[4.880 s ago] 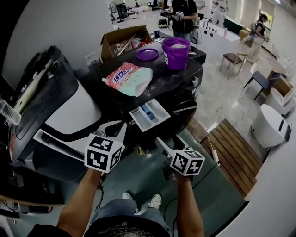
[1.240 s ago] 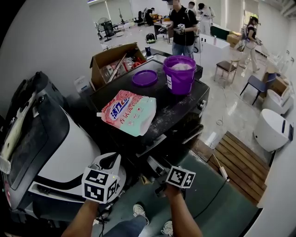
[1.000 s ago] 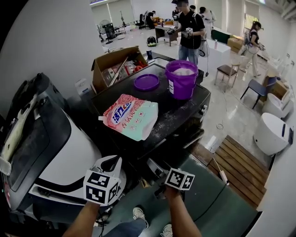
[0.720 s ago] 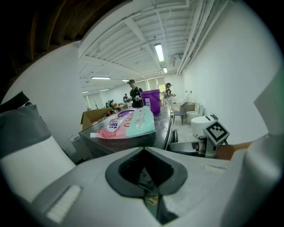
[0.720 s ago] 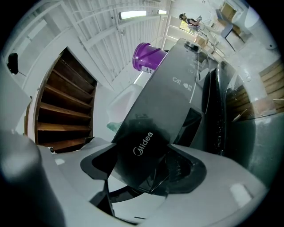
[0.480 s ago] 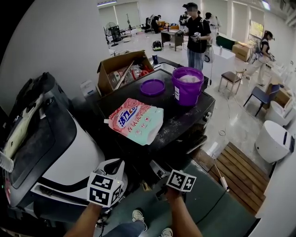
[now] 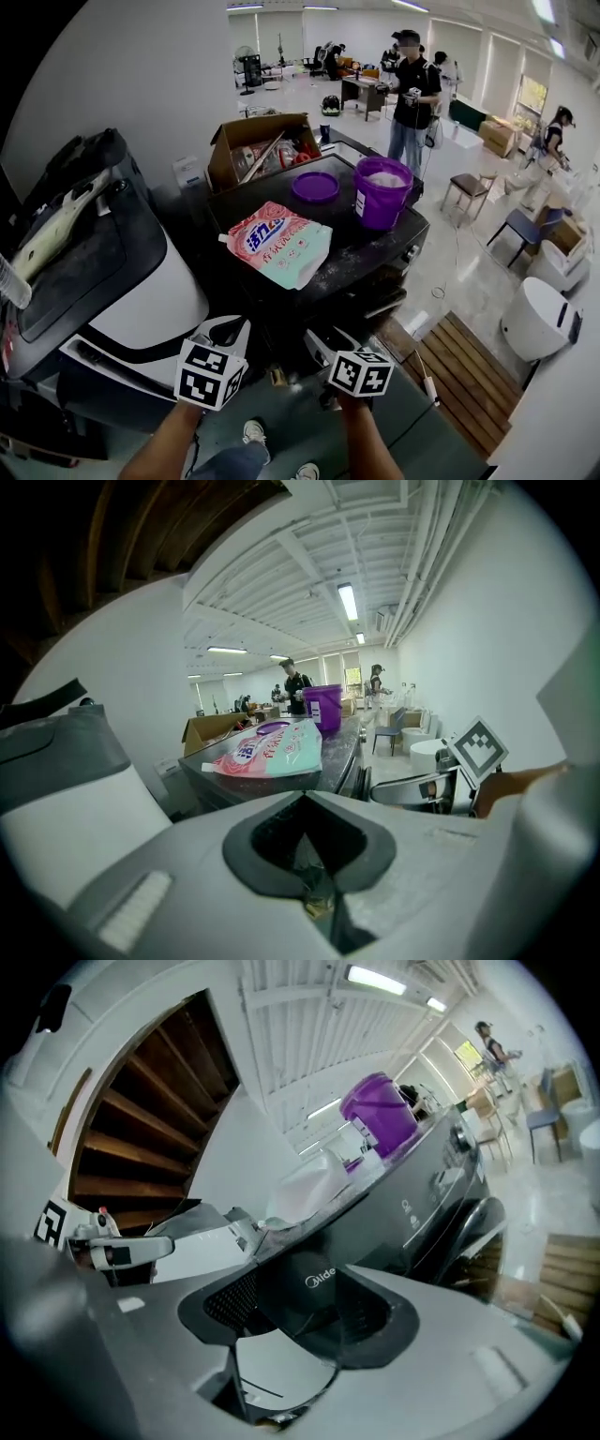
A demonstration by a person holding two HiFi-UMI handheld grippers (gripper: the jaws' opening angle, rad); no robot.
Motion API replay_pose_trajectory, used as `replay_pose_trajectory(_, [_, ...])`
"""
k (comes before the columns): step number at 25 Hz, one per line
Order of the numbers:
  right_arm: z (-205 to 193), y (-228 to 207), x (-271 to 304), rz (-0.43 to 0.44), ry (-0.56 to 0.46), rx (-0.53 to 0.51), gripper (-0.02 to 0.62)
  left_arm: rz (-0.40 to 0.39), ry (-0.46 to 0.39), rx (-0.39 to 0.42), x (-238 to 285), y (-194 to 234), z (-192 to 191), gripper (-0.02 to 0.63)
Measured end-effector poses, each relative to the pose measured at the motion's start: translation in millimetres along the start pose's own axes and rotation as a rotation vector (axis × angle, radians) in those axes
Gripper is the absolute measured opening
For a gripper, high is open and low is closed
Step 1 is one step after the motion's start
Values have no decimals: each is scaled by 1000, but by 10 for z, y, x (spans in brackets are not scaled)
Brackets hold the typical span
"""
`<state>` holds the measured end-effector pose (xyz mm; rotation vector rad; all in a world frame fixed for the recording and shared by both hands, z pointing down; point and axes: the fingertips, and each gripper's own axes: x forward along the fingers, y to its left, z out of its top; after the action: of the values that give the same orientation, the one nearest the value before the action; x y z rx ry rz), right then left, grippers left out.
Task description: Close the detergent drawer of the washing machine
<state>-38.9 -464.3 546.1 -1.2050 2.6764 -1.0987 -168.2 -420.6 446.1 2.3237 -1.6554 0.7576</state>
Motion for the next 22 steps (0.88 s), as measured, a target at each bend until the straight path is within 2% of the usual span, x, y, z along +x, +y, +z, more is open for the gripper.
replay_pose_trajectory(9, [292, 263, -520, -61, 36, -243, 184, 43, -35, -68, -350, -183, 33, 2])
replay_pose_trajectory(14, [539, 531, -729, -51, 22, -339, 147, 72, -62, -97, -557, -186, 134, 2])
replay_pose_trajectory(22, [853, 955, -976, -58, -26, -439, 107, 94, -133, -144, -903, 4, 312, 0])
